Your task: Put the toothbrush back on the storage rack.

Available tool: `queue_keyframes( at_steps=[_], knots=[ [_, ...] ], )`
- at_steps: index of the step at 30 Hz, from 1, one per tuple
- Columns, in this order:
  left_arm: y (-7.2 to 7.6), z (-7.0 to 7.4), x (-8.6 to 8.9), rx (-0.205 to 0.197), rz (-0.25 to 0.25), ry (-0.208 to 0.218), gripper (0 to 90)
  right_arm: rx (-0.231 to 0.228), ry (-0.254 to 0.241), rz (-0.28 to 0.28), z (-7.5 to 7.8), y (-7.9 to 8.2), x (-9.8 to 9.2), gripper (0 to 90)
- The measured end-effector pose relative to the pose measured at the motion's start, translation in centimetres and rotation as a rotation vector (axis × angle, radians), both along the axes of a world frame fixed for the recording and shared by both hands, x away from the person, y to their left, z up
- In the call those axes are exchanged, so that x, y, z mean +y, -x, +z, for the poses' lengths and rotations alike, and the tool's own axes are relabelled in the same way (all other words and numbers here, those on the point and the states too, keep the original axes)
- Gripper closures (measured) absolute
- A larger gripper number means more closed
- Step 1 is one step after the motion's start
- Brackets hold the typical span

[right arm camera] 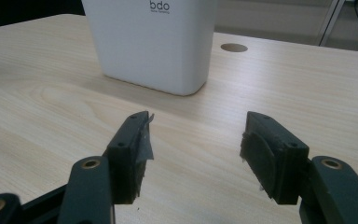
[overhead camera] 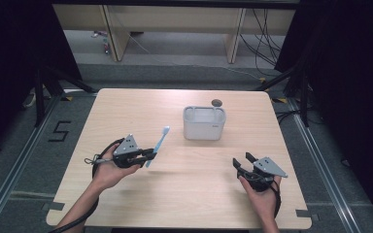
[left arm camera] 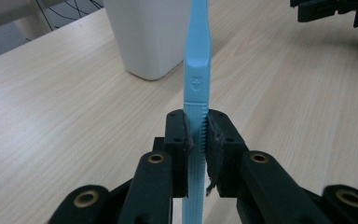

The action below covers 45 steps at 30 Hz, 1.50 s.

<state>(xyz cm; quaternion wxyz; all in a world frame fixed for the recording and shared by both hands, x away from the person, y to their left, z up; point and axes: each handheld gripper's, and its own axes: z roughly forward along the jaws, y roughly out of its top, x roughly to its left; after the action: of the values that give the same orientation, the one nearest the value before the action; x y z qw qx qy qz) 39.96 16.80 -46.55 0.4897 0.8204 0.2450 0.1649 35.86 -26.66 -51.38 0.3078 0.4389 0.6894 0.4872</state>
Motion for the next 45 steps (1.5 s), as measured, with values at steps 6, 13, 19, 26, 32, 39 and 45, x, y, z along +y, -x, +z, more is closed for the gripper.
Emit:
queue_keyframes(
  at_steps=[6, 13, 19, 26, 32, 39, 45],
  knots=[
    [0.3, -0.1, -0.5, -0.034, 0.024, 0.036, 78.9, -0.008, 0.004, 0.007, 0.0, -0.1, 0.0, 42.1],
    [0.6, -0.2, -0.9, -0.047, 0.053, 0.089, 78.9, 0.002, -0.002, -0.001, 0.0, 0.0, 0.0, 42.0],
    [0.6, -0.2, -1.2, -0.055, 0.064, 0.126, 78.9, -0.002, -0.001, -0.005, 0.0, 0.0, 0.0, 42.3],
    [0.7, -0.1, -1.6, -0.06, 0.071, 0.146, 78.9, 0.004, -0.007, -0.007, 0.0, 0.0, 0.0, 42.4],
    [0.6, 0.1, -2.1, -0.066, 0.082, 0.16, 78.9, -0.003, -0.009, -0.003, 0.0, -0.1, -0.1, 42.6],
    [0.5, 0.4, -2.7, -0.08, 0.091, 0.182, 78.9, -0.002, -0.049, -0.006, -0.1, -0.1, -0.4, 43.7],
    [0.5, 0.6, -3.3, -0.092, 0.094, 0.203, 78.9, -0.022, -0.07, -0.016, -0.1, 0.0, -0.7, 45.1]
  ],
)
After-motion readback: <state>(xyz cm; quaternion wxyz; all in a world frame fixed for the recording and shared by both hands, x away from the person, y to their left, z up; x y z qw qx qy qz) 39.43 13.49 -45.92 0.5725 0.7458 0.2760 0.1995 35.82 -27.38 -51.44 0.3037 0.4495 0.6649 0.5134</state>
